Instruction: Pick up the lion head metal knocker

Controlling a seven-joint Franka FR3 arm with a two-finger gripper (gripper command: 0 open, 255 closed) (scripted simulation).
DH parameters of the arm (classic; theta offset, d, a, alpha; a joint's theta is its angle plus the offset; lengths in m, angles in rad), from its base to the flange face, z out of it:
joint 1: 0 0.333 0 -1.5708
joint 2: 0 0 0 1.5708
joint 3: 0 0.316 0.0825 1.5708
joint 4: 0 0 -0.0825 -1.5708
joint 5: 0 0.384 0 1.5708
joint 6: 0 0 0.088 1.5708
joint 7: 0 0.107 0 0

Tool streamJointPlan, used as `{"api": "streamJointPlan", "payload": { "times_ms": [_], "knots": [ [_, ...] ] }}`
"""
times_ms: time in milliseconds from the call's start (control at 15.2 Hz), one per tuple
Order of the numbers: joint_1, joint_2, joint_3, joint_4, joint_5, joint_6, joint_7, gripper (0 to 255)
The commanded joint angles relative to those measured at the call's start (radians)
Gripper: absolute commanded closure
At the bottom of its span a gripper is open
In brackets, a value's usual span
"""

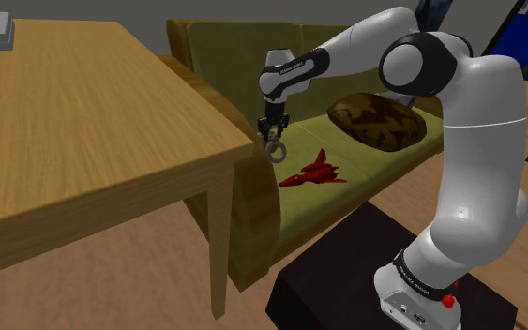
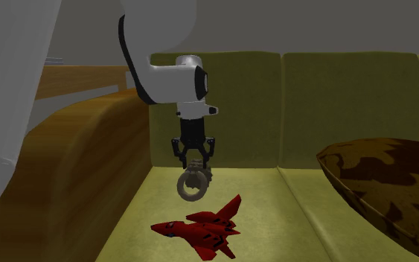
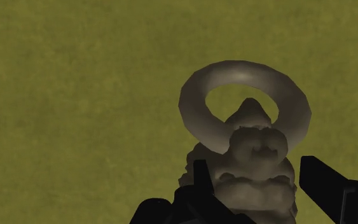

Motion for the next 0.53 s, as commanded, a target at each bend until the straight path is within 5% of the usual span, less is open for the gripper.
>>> {"api": "streamJointPlan", "payload": {
  "times_ms": [0, 462],
  "knots": [
    [0.001, 0.001, 0.0, 0.0, 0.0, 0.0, 0.0, 255],
    [0.0, -0.037, 0.001, 0.022, 0.002, -0.061, -0.004, 255]
  ]
}}
